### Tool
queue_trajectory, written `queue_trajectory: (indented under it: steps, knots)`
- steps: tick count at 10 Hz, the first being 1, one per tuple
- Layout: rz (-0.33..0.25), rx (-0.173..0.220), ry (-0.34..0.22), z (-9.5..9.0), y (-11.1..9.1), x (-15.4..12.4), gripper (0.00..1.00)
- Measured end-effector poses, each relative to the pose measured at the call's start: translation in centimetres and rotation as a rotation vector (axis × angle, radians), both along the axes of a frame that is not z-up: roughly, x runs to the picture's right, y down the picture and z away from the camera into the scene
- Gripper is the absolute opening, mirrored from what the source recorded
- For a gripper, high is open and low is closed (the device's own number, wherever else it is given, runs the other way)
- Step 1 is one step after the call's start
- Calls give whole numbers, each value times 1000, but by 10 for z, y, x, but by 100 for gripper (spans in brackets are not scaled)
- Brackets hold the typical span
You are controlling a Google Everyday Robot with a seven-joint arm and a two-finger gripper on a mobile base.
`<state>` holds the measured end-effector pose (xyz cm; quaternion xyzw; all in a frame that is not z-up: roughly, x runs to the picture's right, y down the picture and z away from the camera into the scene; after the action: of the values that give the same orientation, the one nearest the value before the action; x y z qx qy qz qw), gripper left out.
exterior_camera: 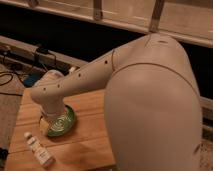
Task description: Place the bottle in the ceramic bowl
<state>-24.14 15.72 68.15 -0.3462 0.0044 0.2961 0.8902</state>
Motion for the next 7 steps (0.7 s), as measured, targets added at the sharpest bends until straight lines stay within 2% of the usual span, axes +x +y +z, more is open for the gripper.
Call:
queue_trajectory:
  steps: [2,4,7]
  knots:
    - [5,-11,-11,2,-1,1,80]
    - [-44,4,-50,-5,5,-8,80]
    - [-97,19,-141,-40,41,-31,80]
